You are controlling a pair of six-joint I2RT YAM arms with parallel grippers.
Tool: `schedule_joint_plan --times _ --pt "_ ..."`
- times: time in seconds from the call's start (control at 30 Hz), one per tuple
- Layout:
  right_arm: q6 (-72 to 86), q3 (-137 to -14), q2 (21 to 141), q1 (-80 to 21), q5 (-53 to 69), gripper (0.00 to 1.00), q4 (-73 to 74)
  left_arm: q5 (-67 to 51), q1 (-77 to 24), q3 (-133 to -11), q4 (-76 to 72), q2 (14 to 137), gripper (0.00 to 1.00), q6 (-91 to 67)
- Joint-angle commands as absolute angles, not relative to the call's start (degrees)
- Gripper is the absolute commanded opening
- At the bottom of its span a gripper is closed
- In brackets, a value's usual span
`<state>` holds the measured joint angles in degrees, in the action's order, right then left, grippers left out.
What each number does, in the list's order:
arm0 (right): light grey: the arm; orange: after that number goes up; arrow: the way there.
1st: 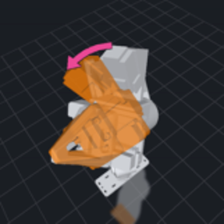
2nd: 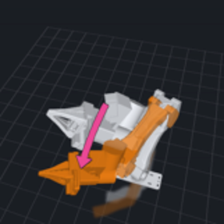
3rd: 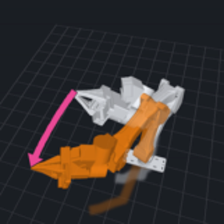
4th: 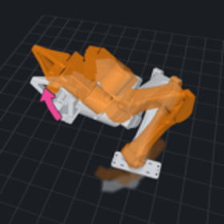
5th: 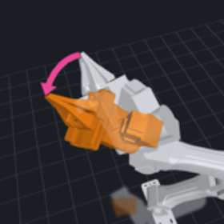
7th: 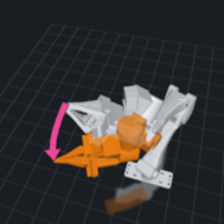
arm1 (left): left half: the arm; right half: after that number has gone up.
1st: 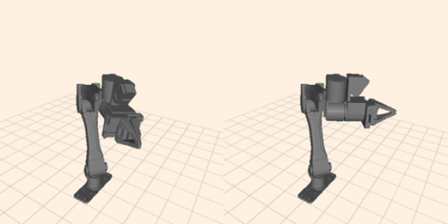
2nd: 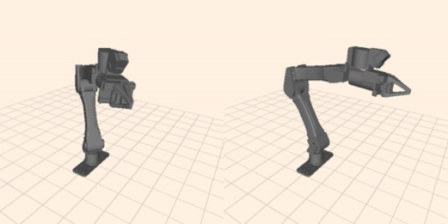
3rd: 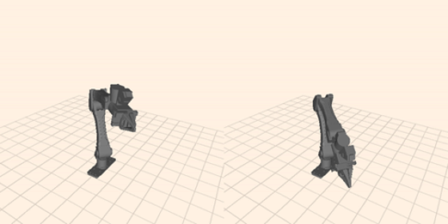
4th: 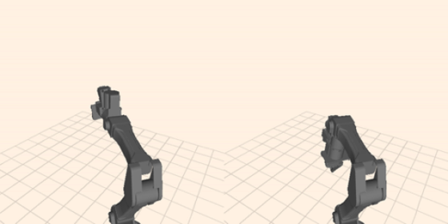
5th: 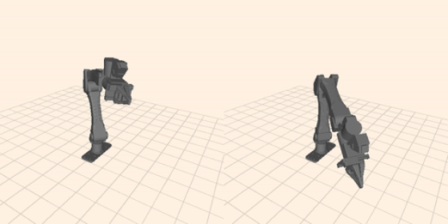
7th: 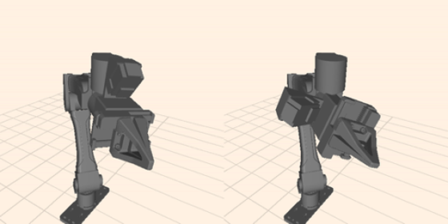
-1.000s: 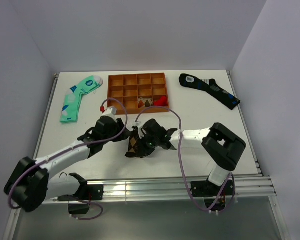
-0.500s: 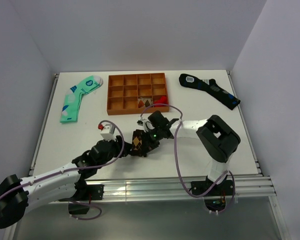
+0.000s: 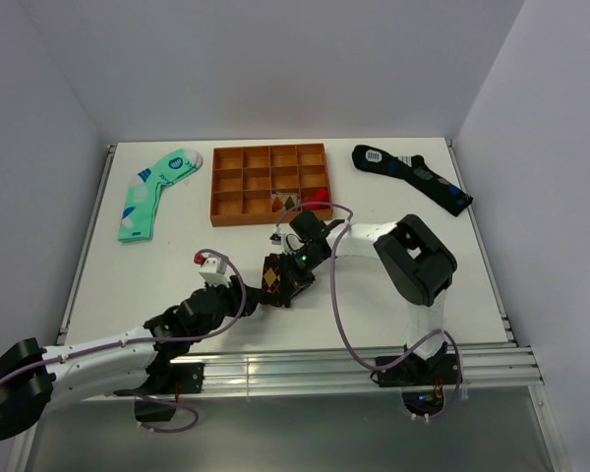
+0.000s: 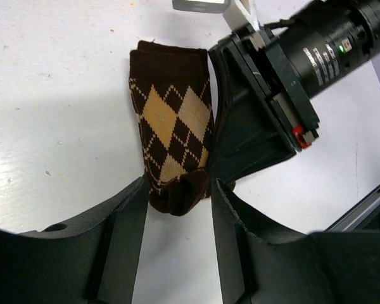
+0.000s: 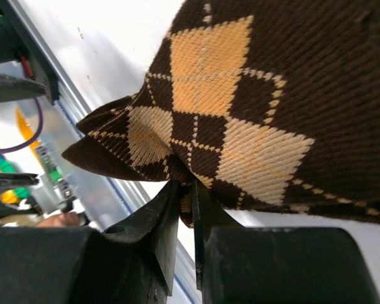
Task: Roll the socks
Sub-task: Roll the sock at the center of the board.
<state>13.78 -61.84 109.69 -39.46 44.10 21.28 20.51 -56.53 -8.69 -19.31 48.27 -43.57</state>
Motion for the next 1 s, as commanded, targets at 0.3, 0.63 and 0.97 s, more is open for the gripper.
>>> schedule_joint_plan --times 0.3,0.63,0.97 --pt "10.9 -64.16 113.03 -37.27 43.42 0.17 27.25 29.7 -63.8 -9.05 -25.31 54.83 0.49 -41.75" --pt "9.58 -64.34 112.68 -37.0 42.89 0.18 28.74 32.78 -65.74 -11.07 -27.25 58.53 0.5 -40.35" --pt "9.32 -63.72 112.06 -36.91 43.07 0.17 28.74 32.78 -65.74 -15.47 -28.3 67.05 0.49 -37.88"
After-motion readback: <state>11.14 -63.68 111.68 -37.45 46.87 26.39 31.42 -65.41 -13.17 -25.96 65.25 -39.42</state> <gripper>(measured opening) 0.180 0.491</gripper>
